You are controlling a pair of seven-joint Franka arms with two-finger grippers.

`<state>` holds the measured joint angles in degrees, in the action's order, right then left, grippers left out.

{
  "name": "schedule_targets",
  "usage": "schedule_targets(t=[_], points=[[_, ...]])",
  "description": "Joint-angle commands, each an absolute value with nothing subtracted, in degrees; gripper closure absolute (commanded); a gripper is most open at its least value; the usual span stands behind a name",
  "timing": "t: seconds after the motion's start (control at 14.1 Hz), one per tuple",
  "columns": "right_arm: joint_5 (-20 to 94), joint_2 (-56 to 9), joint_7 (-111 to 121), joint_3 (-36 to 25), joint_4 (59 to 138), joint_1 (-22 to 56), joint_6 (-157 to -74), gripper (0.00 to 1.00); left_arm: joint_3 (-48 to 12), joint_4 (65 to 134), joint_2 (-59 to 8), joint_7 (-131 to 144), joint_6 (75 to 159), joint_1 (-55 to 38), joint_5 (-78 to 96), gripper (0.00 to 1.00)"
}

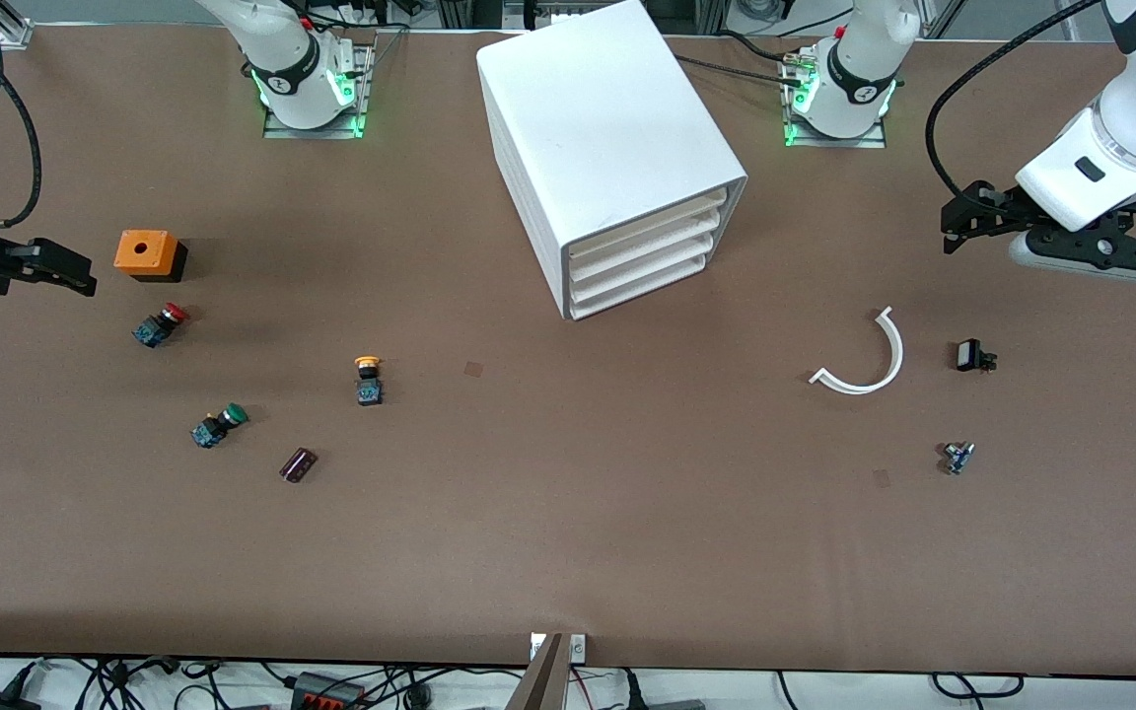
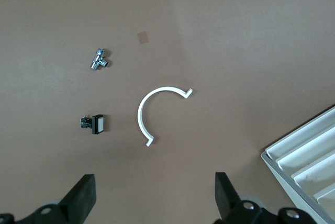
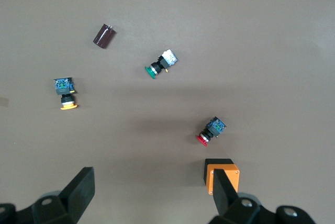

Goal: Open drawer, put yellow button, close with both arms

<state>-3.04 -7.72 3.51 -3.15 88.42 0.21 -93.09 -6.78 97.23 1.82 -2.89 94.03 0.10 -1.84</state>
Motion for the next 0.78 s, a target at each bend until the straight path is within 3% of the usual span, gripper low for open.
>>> schedule_targets(t=[0.0,0.71], points=[[-1.2,-6.4,3.7,-3.3,89.6,-0.1,-92.9,0.00,-6.6,96.0,1.8,-4.1,92.7,0.0,-0.9,0.00],[-1.1,-9.7,3.3,-2.9,89.6,0.3,-93.9,0.00,-6.6,96.0,1.7,-3.8,92.5,-0.1,-0.8,0.00]])
